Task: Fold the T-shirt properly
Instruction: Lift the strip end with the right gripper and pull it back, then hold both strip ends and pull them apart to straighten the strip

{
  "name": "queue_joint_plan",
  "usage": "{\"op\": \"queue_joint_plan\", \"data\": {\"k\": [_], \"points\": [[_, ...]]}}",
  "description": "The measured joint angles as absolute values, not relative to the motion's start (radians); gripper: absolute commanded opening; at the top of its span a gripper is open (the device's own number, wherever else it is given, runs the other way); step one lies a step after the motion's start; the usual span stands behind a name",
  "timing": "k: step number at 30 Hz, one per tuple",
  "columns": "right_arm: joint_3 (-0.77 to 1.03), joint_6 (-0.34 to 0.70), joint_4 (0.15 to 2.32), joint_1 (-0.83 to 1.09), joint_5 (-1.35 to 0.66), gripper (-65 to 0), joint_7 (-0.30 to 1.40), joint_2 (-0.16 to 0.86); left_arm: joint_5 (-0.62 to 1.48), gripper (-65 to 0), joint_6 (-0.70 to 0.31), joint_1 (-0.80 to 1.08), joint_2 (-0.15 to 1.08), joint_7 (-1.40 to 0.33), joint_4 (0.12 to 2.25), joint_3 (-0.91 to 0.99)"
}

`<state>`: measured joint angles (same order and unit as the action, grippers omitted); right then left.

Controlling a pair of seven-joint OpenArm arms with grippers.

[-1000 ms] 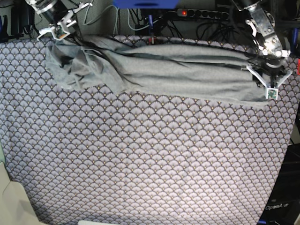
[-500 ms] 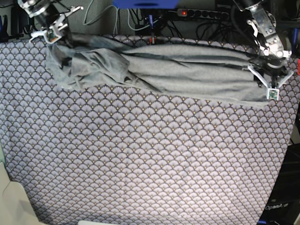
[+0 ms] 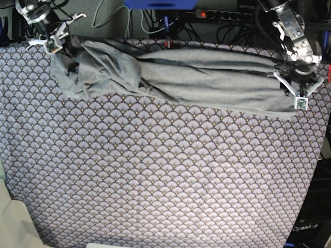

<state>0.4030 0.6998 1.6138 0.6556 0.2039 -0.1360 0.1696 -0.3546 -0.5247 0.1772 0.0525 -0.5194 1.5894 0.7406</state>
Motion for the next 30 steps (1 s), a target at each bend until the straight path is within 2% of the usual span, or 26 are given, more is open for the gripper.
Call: {"op": "queue_joint_plan", "data": {"k": [5,11,20,25,30], "points": [[0.400,0.699,1.618,0.614,0.197,-65.0,-0.069,0.190,-0.355,-39.2,-0.525,0.183,0.052,-0.519,1.593,0.741],[0.405,0.701,1.612,0.590,0.201,-65.0,-0.026,0.201,-0.355,-27.7,-0.525,0.182,0.052,-0.516,1.593,0.739],[0.405,0.701,1.608,0.559,0.200,-65.0,-0.011,0.199,-0.354,-27.1,-0.529,0.183,0.053,-0.516,1.598,0.739],[0.403,0.699,1.569,0.543,0.192,-65.0,-0.023,0.199,-0.350,-27.1,-0.643,0.172,0.047,-0.514,1.587,0.779],[0.403,0.699,1.520,0.514,0.174,-65.0,-0.047,0.202,-0.362,-27.0,-0.636,0.100,0.055,-0.516,1.516,0.873]]}}
